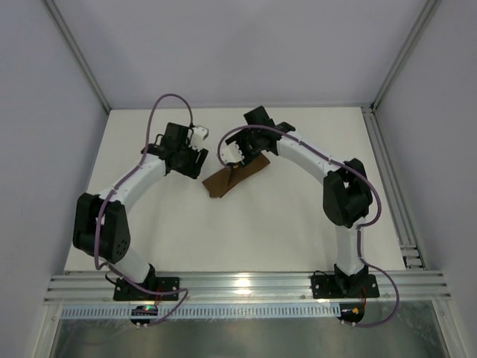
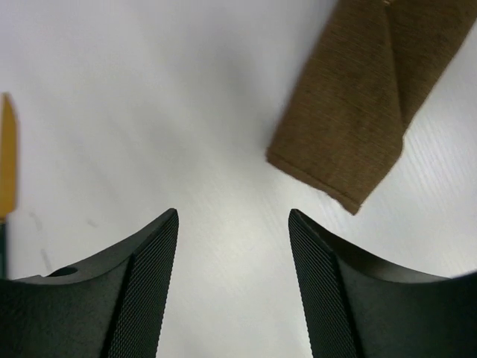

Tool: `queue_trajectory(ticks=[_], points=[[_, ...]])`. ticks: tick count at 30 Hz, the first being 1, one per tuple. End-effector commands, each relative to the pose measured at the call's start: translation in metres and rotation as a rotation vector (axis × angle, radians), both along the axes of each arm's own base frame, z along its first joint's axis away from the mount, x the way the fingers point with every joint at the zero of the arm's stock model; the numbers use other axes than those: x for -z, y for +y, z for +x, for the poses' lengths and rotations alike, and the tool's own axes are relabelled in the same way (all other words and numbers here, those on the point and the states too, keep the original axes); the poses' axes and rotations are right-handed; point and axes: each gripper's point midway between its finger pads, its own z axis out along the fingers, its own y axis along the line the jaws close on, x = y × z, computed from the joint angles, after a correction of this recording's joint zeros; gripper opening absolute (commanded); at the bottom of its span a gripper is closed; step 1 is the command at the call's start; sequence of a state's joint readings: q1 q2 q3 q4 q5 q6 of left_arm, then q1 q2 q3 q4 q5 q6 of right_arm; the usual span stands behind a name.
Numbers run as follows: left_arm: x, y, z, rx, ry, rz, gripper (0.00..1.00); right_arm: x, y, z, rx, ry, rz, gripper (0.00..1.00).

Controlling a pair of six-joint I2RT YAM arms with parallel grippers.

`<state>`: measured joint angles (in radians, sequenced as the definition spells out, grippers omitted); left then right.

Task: Fold the napkin into a case and place the utensils inside
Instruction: Stuff the fork into the folded napkin, then pick up the knife from the corner of the board.

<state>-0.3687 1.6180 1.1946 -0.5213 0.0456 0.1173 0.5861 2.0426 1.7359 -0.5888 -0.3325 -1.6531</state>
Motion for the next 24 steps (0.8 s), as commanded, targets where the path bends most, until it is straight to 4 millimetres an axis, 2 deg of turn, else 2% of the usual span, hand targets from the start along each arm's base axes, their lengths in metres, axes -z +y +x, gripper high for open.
queue_trajectory(ticks=[1,3,4,6,7,9,10,11,12,13,14,15,16,20,21,22,24], points=[[-0.061,0.059,0.026,-0.124,-0.131,-0.01,0.64,-0.045,-0.005,-0.001,0.033,-0.054,0.082,0.61],[-0.068,0.087,0.027,-0.145,-0.129,0.014,0.67,-0.053,-0.007,-0.005,0.037,-0.05,0.107,0.61],[-0.074,0.109,0.031,-0.178,-0.134,0.007,0.68,-0.052,-0.01,-0.006,0.041,-0.043,0.107,0.61],[-0.07,0.134,0.028,-0.193,-0.109,0.05,0.73,-0.05,-0.013,-0.005,0.065,-0.037,0.113,0.61],[-0.067,0.16,0.029,-0.2,-0.111,0.104,0.74,-0.051,-0.014,-0.003,0.083,-0.034,0.122,0.61],[-0.046,0.181,0.033,-0.183,-0.066,0.162,0.76,-0.051,-0.015,-0.001,0.128,-0.01,0.167,0.61],[-0.036,0.201,0.033,-0.172,-0.041,0.199,0.76,-0.05,-0.015,-0.002,0.136,0.002,0.186,0.61],[-0.031,0.211,0.039,-0.17,-0.03,0.211,0.76,-0.051,-0.014,-0.003,0.139,0.01,0.203,0.61],[-0.005,0.221,0.043,-0.167,0.036,0.213,0.75,-0.048,-0.012,-0.006,0.13,0.023,0.225,0.61],[0.004,0.236,0.042,-0.154,0.072,0.227,0.73,-0.055,-0.011,-0.011,0.131,0.026,0.249,0.61],[0.002,0.239,0.053,-0.135,0.061,0.213,0.73,-0.055,-0.01,-0.013,0.128,0.031,0.261,0.61],[0.019,0.245,0.053,-0.116,0.11,0.209,0.73,-0.051,-0.01,-0.017,0.123,0.046,0.272,0.61],[0.022,0.244,0.053,-0.087,0.13,0.207,0.73,-0.057,-0.01,-0.019,0.13,0.047,0.291,0.61],[0.025,0.226,0.069,0.041,0.108,0.156,0.74,-0.056,-0.014,-0.028,0.144,0.06,0.316,0.61],[0.019,0.223,0.077,0.052,0.093,0.171,0.74,-0.05,-0.015,-0.032,0.145,0.065,0.315,0.61],[0.029,0.221,0.079,0.061,0.116,0.175,0.74,-0.05,-0.015,-0.032,0.148,0.058,0.32,0.61],[0.033,0.22,0.085,0.076,0.141,0.19,0.73,-0.048,-0.019,-0.036,0.159,0.058,0.325,0.61]])
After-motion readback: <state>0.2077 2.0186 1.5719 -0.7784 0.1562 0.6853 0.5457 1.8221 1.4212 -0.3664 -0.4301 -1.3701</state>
